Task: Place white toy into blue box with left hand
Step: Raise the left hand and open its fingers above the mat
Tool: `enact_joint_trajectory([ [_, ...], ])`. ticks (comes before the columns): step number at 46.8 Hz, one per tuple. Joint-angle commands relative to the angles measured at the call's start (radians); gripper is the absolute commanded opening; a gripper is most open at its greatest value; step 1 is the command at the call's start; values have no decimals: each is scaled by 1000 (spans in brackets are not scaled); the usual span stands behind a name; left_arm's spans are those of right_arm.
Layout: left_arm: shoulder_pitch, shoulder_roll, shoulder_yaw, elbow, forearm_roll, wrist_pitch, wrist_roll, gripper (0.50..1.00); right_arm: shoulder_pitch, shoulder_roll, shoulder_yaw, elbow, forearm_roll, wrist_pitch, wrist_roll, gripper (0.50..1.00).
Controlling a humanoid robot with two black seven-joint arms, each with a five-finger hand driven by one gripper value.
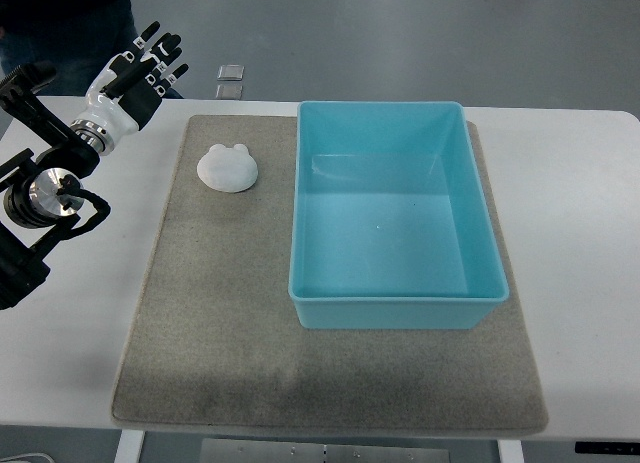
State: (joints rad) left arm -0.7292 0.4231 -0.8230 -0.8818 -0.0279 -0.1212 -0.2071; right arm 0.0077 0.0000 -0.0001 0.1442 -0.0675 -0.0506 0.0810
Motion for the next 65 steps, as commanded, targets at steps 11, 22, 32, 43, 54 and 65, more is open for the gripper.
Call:
enact_joint_trajectory([
  [11, -2, 2, -1, -2, 2, 18, -6, 994, 0, 0, 0, 0, 0, 0, 0, 936],
  [22, -10, 2, -2, 0, 0, 20, -6, 994, 0, 0, 0, 0, 0, 0, 0, 936],
  [32, -18, 2, -2, 1, 2, 17, -6, 994, 0, 0, 0, 0, 0, 0, 0, 936],
  [43, -18, 3, -1, 4, 16, -2, -6, 994, 0, 0, 0, 0, 0, 0, 0, 936],
  [54, -30, 11, -2, 14, 149, -2, -11, 994, 0, 0, 0, 0, 0, 0, 0, 936],
  [65, -42, 77, 2, 14, 163, -14, -12, 994, 0, 0, 0, 0, 0, 0, -1, 936],
])
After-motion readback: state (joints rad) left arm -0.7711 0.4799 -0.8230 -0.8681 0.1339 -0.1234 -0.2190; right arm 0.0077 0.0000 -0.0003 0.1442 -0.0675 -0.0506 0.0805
